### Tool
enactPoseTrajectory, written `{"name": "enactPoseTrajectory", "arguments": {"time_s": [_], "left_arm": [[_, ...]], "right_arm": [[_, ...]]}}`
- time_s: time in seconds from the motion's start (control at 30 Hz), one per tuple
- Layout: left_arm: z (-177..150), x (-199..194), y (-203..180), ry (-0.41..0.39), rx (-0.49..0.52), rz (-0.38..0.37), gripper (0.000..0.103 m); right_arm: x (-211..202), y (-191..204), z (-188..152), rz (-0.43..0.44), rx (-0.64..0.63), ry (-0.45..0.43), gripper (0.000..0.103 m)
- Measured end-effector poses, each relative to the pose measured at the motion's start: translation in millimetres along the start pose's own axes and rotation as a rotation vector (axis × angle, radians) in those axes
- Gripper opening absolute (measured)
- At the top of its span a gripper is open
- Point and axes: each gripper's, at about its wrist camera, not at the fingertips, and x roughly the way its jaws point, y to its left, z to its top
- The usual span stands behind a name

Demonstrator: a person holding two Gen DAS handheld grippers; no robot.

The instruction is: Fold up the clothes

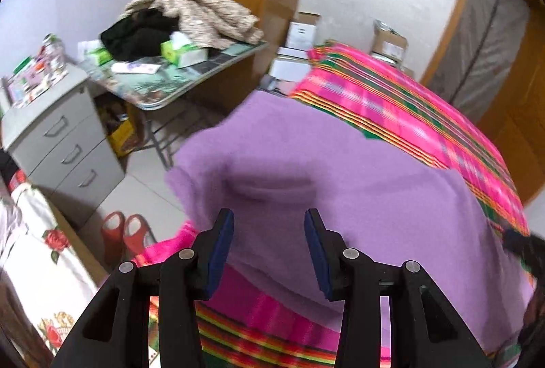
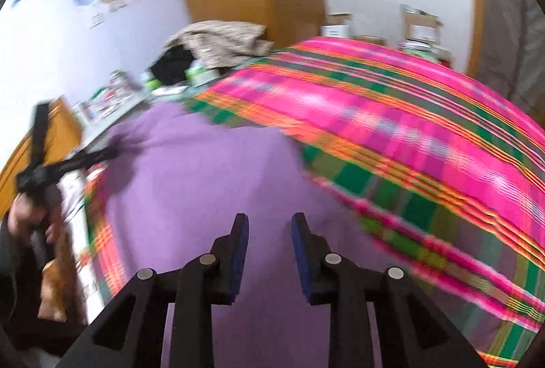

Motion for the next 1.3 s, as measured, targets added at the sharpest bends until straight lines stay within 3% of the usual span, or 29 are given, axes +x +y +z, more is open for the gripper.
{"name": "enactPoseTrajectory", "arguments": {"time_s": [0.2,0.43,0.63,0.8,0.83,0.87,0.9,1.0,1.3], "left_arm": [[-6,10,8,0.028,-0.015,0.024,0.044],[-10,4,20,0.015,-0.045,-0.002,0.044],[-5,-1,29,-0.002,-0.086,-0.016,0.045],[2,5,27,-0.012,-0.082,-0.020,0.044],[4,6,27,-0.016,-0.080,-0.020,0.041],[5,7,26,-0.019,-0.078,-0.020,0.024],[6,8,25,-0.022,-0.076,-0.021,0.009],[8,8,30,-0.034,-0.087,-0.015,0.004],[6,-2,35,-0.045,-0.112,-0.023,0.004]], "right_arm": [[18,47,-16,0.115,-0.099,0.061,0.027],[39,80,-39,0.170,-0.196,0.154,0.023],[28,84,-34,0.202,-0.213,0.115,0.023],[39,98,-39,0.227,-0.257,0.150,0.023],[41,100,-41,0.220,-0.263,0.153,0.023],[42,101,-42,0.213,-0.269,0.155,0.016],[41,101,-42,0.208,-0.271,0.152,0.002],[41,103,-44,0.214,-0.278,0.153,0.002],[37,105,-45,0.248,-0.288,0.158,0.004]]}}
